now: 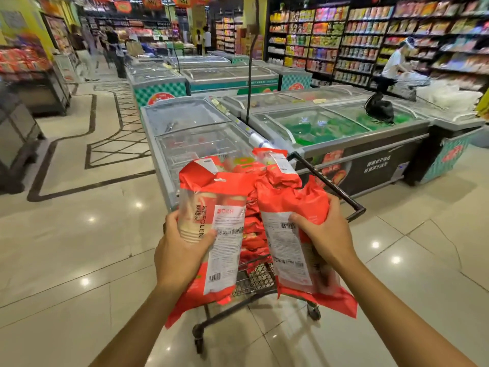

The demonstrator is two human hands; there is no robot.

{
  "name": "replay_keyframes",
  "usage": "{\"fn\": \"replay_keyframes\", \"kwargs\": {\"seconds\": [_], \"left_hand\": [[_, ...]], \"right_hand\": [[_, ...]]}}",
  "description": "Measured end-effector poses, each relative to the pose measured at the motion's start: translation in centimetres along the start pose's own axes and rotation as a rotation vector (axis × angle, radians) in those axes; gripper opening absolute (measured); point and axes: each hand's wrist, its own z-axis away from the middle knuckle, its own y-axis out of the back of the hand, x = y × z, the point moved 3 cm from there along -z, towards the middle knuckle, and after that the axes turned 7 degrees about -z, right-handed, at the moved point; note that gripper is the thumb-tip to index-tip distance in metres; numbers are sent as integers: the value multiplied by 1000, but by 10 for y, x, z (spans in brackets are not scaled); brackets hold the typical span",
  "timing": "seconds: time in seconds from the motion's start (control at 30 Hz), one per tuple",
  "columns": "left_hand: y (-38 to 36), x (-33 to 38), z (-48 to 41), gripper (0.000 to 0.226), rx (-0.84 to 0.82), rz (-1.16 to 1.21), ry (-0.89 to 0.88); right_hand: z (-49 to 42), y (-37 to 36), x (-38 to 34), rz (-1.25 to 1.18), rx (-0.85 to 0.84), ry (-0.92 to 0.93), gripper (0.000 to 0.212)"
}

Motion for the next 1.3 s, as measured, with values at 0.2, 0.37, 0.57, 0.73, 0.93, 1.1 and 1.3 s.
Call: {"fn": "replay_keyframes", "kwargs": {"seconds": [0.2, 0.37, 0.57, 0.73, 0.93, 1.1, 1.3], "left_hand": [[-32, -11, -47, 69, 3, 6, 90], [-59, -6, -82, 75, 86, -27, 119], [-89, 0, -127, 77, 232, -72, 260], [-113, 15, -151, 78, 327, -96, 280], [-144, 29, -164, 70, 345, -90, 272], [-172, 36, -180, 70, 281, -111, 258], [-199, 37, -193, 65, 216, -104, 258]], "right_hand": [[-67, -29, 25, 47, -110, 20, 79], [-141, -67, 54, 19, -234, 4, 82], [-230, -114, 94, 12, -413, 30, 88], [-272, -149, 141, 102, -602, 38, 85], [-278, -173, 198, 139, -803, -32, 76], [-277, -180, 239, 238, -879, -50, 73], [-263, -184, 266, 326, -956, -39, 73]]}}
